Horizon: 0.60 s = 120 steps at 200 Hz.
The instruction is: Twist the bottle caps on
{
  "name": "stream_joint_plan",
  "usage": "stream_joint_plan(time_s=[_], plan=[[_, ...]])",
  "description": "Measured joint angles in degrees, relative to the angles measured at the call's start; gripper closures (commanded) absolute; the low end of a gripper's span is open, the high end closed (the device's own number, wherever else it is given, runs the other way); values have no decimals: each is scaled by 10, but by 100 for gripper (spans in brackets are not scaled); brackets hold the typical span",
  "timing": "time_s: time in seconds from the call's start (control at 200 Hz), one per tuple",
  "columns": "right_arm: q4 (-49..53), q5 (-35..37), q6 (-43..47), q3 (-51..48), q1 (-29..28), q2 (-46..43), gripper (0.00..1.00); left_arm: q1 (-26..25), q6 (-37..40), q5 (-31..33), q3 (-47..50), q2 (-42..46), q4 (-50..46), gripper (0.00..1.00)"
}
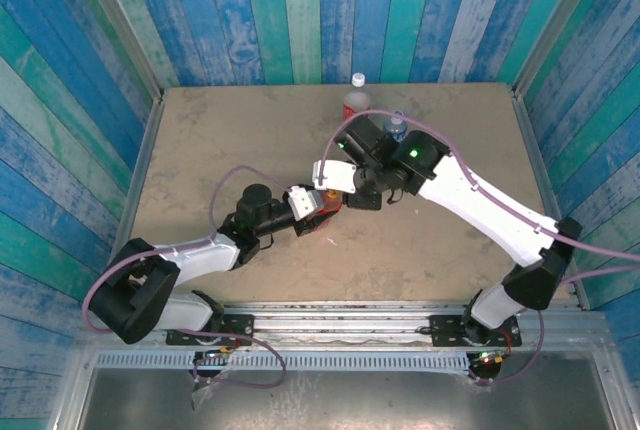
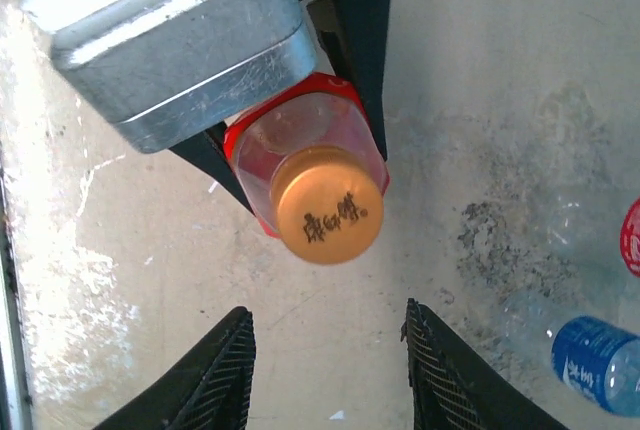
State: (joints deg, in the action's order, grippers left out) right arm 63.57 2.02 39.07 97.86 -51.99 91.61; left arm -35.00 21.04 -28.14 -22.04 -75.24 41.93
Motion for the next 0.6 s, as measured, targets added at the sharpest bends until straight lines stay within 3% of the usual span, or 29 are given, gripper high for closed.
stream_joint_plan(time_s=[0.235,0.491,0.601], plan=[[15,-17,27,58,0,77,57,1,-1,3,0,0,-4,41],[27,-43,29,67,0,80,80,0,1,0,0,0,-2,41],[30,-49,21,67,1,80,84,0,1,-1,0,0,-4,41]])
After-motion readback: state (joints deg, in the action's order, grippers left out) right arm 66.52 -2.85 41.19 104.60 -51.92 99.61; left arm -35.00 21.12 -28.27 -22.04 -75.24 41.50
